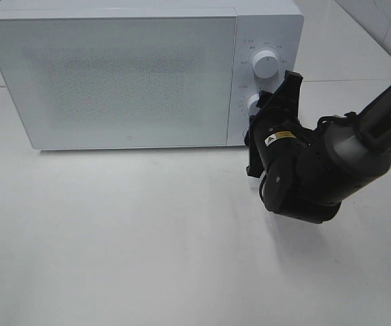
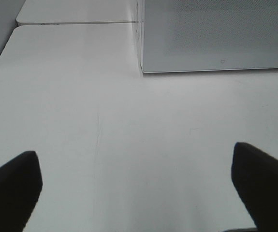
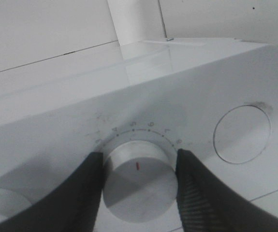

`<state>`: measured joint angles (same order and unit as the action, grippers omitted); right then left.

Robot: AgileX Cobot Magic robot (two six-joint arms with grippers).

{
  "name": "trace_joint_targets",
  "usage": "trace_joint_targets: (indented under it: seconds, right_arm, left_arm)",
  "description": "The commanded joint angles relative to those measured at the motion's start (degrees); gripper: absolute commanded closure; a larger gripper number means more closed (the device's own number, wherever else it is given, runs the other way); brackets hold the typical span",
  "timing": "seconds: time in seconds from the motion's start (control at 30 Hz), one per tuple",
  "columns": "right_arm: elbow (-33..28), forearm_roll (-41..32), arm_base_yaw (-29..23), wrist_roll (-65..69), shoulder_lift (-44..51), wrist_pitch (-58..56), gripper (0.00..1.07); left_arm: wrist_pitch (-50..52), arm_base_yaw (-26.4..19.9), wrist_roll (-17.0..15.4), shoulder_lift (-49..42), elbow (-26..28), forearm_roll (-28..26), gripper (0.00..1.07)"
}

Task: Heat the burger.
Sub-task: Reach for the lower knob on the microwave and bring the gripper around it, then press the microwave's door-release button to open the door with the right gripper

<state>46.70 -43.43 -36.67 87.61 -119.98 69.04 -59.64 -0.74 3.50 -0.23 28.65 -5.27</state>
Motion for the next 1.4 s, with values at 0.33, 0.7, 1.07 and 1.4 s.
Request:
trace_joint_targets:
  seconds: [0.33,0.7,1.07,1.4]
  right_arm:
    - [0.7,-3.0,-0.2,-3.2,0.3,8.7,0.9]
    - [0.7,-6.0,-0.1,-5.7,0.3,8.7,0.62]
    - [0.3,-5.0,-0.3,-10.2,0.6,8.6,0.31]
    - [-6.1,-0.5,-0.9,-12.6,5.2,4.5,0.31]
  left_arm:
    - [0.1,-0.2,0.0,-1.3,-0.2,0.0,0.06]
    - [0.1,-0.2,0.0,-1.3,-0.2,0.0,0.06]
    - [0.1,-0.2,0.0,-1.3,-0.2,0.0,0.06]
    - [0.1,-0.2,0.0,-1.3,-0.2,0.0,0.06]
